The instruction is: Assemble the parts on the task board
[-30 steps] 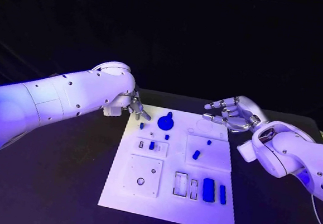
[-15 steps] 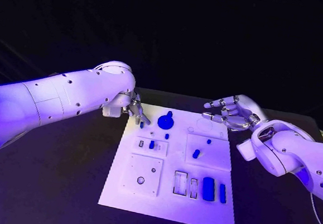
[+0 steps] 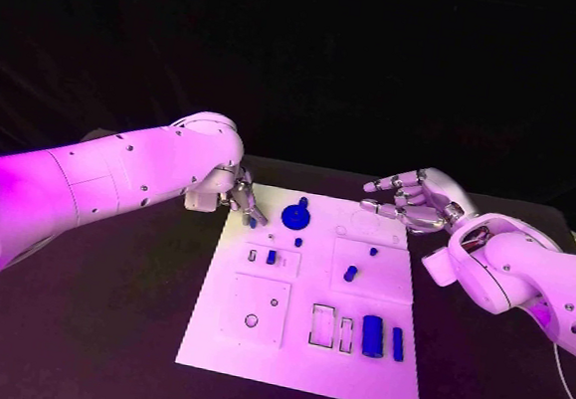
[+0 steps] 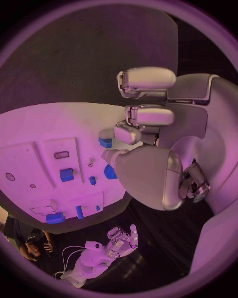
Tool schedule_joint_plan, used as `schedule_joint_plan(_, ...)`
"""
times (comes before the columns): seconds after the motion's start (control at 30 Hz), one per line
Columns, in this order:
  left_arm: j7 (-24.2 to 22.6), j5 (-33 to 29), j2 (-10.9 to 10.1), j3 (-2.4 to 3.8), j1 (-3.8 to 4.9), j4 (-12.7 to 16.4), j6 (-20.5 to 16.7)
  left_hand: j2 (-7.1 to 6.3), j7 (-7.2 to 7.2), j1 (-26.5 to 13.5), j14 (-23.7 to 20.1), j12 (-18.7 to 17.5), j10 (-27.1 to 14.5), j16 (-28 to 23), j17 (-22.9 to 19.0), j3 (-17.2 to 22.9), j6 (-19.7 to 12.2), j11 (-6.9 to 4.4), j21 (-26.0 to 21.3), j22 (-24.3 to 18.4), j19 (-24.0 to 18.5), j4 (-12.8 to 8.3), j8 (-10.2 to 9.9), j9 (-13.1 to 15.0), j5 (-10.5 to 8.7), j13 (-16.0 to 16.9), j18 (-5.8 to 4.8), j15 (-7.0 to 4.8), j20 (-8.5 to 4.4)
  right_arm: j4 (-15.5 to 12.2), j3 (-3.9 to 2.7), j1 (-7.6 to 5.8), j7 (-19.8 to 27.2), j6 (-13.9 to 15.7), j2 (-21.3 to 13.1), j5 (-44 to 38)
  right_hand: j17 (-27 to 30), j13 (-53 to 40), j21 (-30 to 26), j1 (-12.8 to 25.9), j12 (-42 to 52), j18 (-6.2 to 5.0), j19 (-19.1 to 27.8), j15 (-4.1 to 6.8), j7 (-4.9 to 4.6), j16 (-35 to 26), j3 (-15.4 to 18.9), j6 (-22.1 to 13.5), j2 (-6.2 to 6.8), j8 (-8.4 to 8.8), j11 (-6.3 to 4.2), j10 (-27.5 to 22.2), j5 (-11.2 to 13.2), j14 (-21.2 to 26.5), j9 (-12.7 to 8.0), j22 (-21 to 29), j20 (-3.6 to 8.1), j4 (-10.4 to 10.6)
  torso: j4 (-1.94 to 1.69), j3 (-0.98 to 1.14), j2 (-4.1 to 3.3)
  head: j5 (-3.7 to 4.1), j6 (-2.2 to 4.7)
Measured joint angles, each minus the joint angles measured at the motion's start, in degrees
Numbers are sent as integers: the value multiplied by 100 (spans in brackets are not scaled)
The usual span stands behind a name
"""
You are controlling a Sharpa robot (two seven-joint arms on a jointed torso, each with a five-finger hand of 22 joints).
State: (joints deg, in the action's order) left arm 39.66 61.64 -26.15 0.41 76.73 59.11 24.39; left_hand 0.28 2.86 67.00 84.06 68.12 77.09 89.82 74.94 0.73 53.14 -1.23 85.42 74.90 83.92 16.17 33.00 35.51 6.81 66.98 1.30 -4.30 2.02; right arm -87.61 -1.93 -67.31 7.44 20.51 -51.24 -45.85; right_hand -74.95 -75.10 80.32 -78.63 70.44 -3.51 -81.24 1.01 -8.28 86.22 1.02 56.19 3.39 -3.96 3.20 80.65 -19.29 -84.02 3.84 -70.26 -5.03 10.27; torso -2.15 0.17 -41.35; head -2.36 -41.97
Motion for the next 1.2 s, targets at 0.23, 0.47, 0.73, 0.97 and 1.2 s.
schedule_joint_plan(0.23,-61,-7,6,-1,-8,-13,-78,69,0,107,0,24,0,0,0,36,0,0,0,0,0,-36,1,14,0,-1,0,0,0,-4,0,0,4,-1,0,0,0,1,0,0,1,0,0,0,0,0,0,0,0,0,0,0,0,0,0,0,0,0,-1,3,-1,2,-6)
schedule_joint_plan(0.47,-117,-15,6,0,-10,-13,-166,69,0,107,0,24,0,0,-1,36,0,0,0,0,0,-36,22,15,0,13,0,0,0,-13,0,0,4,-3,-4,-1,1,5,0,0,6,0,0,0,0,0,0,0,0,0,0,0,0,0,0,0,0,0,-4,3,-1,0,-4)
schedule_joint_plan(0.73,-138,-27,8,0,-11,-12,-210,117,0,154,0,45,5,0,-1,42,0,-6,0,0,0,-35,22,25,0,13,0,0,0,-22,0,0,3,-5,-6,-2,1,5,0,0,6,0,0,0,0,0,0,0,0,0,0,0,0,0,0,0,0,0,-4,2,1,-5,-11)
schedule_joint_plan(0.97,-134,-43,8,3,-7,-16,-201,233,-83,777,3,45,20,0,-2,510,-85,-21,0,0,1,-333,45,34,45,2,1,-43,-42,-24,0,0,1,-9,-8,-3,2,3,0,0,6,0,0,0,0,0,0,0,0,0,0,0,0,0,0,0,0,0,-1,0,1,-5,-15)
schedule_joint_plan(1.2,-104,-63,27,11,10,-60,-71,138,-42,1041,-18,45,20,0,-2,873,-127,-21,0,0,21,-537,20,27,42,-27,0,-63,-62,-34,0,0,-1,-18,-10,-3,2,0,0,0,7,0,0,0,0,0,0,0,0,0,0,0,0,0,0,0,0,0,-4,-1,1,-4,-32)
